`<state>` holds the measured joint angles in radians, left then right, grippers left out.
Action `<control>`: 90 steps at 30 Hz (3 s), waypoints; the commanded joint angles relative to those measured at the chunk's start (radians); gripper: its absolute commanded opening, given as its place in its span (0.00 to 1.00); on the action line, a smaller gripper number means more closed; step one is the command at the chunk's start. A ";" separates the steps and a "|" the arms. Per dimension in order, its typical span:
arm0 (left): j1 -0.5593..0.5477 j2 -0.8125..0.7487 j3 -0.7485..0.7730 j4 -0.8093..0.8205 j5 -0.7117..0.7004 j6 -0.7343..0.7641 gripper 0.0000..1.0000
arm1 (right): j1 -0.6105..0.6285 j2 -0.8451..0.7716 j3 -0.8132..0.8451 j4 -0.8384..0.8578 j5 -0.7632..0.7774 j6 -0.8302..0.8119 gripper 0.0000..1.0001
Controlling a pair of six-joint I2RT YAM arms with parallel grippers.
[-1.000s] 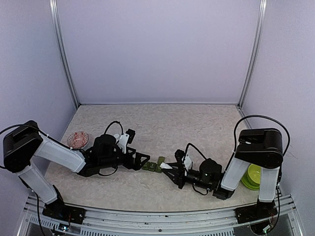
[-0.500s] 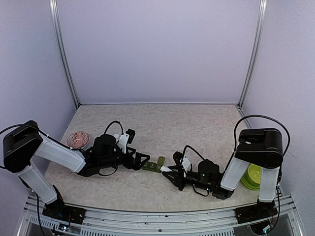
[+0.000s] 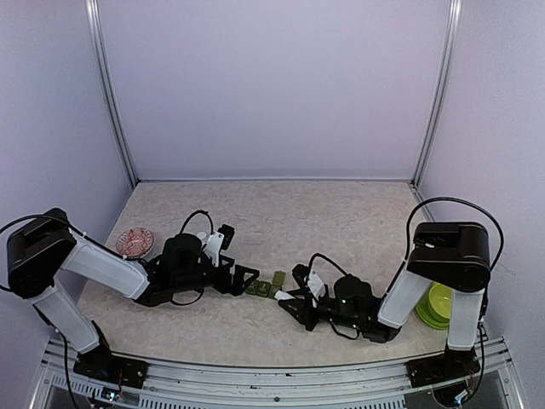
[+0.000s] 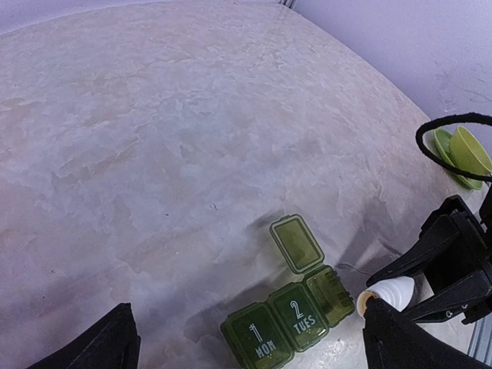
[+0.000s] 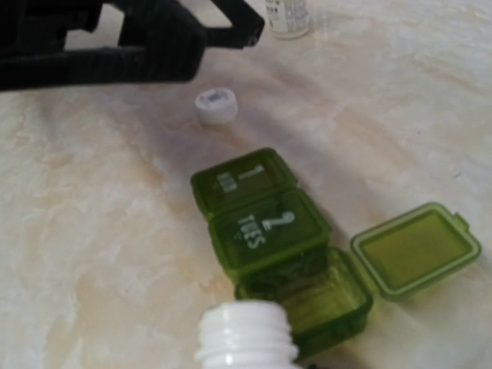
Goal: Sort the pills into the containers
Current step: Pour the pill into the compartment of the pill container.
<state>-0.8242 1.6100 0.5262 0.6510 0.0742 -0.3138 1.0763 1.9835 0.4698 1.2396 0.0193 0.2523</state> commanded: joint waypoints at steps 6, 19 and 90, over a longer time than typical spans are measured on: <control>0.002 0.008 0.018 0.004 -0.006 0.014 0.99 | -0.007 -0.048 0.035 -0.097 0.008 -0.004 0.14; 0.002 0.004 0.017 -0.001 -0.006 0.016 0.99 | -0.008 -0.082 0.041 -0.162 0.024 0.000 0.14; 0.002 -0.012 0.013 -0.013 -0.017 0.019 0.99 | -0.023 -0.235 0.212 -0.725 0.030 0.070 0.13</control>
<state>-0.8242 1.6100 0.5262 0.6495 0.0666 -0.3088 1.0599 1.7817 0.6571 0.5690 0.0402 0.3096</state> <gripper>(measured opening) 0.987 0.272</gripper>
